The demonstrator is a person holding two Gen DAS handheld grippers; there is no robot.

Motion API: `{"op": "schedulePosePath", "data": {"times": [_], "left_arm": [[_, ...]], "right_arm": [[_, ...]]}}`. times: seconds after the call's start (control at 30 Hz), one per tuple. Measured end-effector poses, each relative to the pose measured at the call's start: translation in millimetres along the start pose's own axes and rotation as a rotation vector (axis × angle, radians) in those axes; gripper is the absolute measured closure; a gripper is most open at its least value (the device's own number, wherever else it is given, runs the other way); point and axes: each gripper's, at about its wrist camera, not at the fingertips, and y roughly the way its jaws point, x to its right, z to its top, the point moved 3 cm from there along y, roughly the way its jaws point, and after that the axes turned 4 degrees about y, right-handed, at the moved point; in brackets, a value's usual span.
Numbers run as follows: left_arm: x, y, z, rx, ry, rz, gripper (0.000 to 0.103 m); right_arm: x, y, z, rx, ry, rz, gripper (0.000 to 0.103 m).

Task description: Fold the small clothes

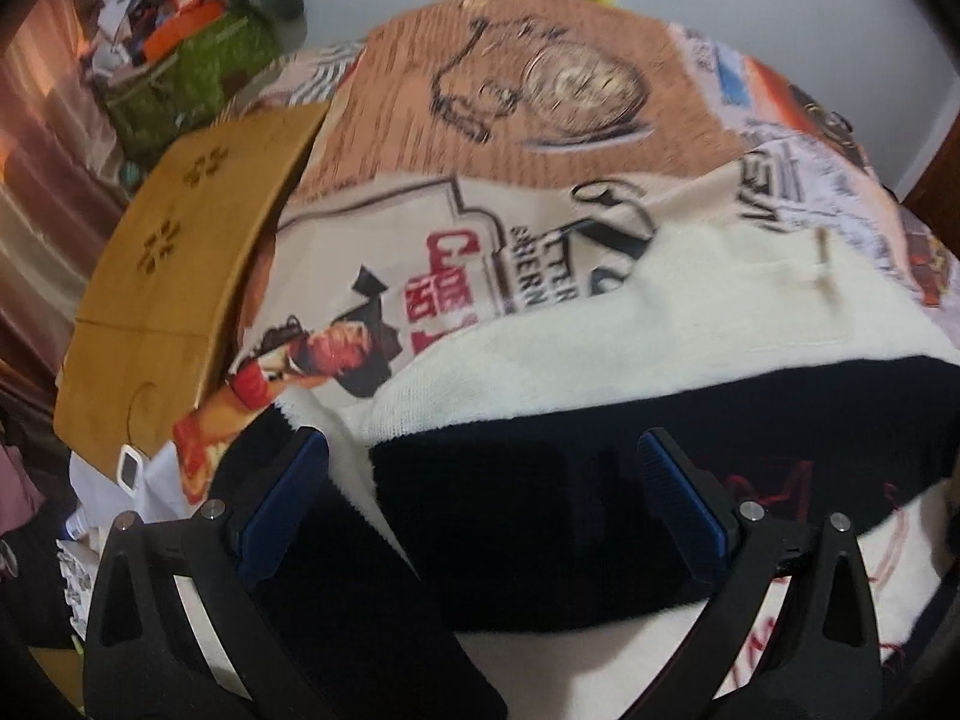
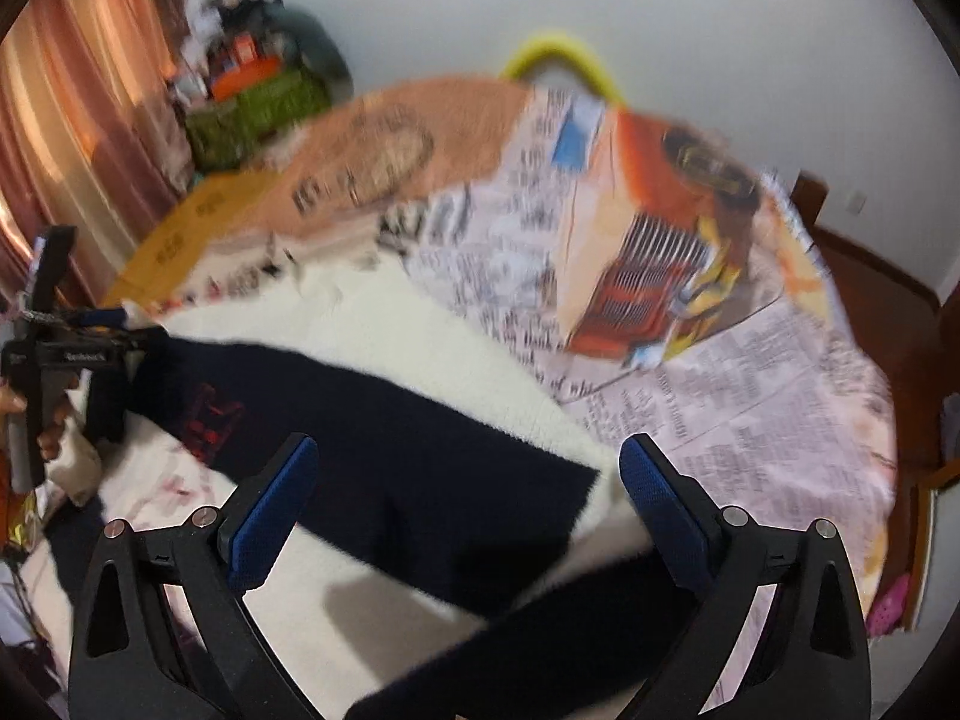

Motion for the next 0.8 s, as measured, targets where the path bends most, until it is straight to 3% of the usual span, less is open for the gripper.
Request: {"op": "schedulePosePath", "data": {"times": [0.07, 0.1, 0.2, 0.37, 0.43, 0.67, 0.8], "left_arm": [[-1, 10, -4, -0.005, -0.010, -0.012, 0.000], [0, 13, -5, -0.007, -0.008, -0.015, 0.000], [8, 20, -9, -0.009, 0.034, 0.014, 0.000], [25, 22, -9, 0.014, 0.135, 0.088, 0.000], [28, 21, -10, 0.021, 0.143, 0.105, 0.000], [32, 5, -7, 0.008, 0.134, 0.064, 0.000], [46, -4, -4, 0.023, 0.157, 0.042, 0.000]], "right_arm": [[1, 15, -4, -0.041, -0.013, -0.010, 0.010], [1, 18, -5, -0.047, -0.028, -0.022, 0.018], [-10, 21, -10, -0.022, -0.146, -0.076, 0.030], [-16, 14, -18, -0.008, -0.166, -0.057, 0.067], [-17, 12, -18, 0.004, -0.141, -0.072, 0.087], [-10, 12, -6, -0.004, -0.121, -0.068, 0.094], [27, 5, 3, -0.004, -0.078, -0.189, 0.103]]}}
